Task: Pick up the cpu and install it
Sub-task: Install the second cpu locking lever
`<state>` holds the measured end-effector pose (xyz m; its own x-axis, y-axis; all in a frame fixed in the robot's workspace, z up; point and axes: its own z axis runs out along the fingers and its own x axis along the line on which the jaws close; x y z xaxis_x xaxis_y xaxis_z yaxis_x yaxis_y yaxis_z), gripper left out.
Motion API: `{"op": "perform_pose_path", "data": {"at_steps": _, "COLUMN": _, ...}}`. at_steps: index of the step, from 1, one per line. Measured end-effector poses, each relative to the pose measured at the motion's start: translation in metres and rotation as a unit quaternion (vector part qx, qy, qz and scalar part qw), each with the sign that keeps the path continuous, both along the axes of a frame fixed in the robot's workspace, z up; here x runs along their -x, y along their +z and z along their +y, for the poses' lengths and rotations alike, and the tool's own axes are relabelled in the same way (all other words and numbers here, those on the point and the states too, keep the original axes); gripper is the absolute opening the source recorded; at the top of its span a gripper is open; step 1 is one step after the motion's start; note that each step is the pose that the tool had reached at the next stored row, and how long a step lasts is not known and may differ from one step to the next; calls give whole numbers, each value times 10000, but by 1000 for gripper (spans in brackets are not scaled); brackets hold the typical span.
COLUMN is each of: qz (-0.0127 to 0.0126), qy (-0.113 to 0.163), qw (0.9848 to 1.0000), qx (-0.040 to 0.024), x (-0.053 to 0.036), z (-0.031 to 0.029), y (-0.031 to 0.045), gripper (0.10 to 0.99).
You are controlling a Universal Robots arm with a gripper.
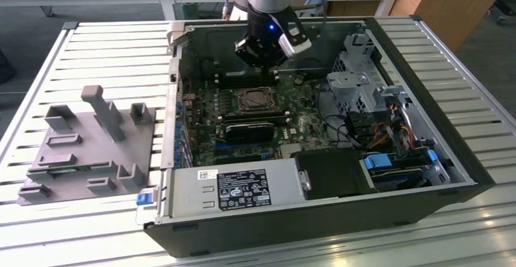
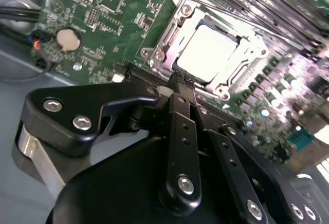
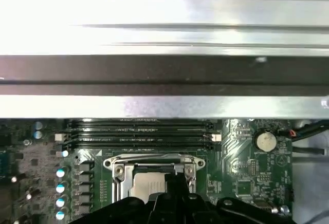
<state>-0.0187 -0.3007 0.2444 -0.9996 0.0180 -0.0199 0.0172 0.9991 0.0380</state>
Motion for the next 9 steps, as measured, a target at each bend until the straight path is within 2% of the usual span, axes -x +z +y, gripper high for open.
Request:
{"op": "perform_pose_path", "data": {"at_steps": 3, "qz": 0, "qy": 0, "qw": 10000, "qx": 0, "x": 0, "z": -1, "y": 79, "gripper": 106}}
{"op": "perform_pose_path", "data": {"at_steps": 6, "qz": 0, "qy": 1, "qw": 10000, "qx": 0, "x": 0, "z": -16, "y": 86, "gripper": 106}}
{"op": "perform_pose_path", "data": {"at_steps": 9, "qz": 0, "qy": 0, "qw": 10000, "qx": 0, "x": 0, "z": -59, "y": 85, "gripper": 106}}
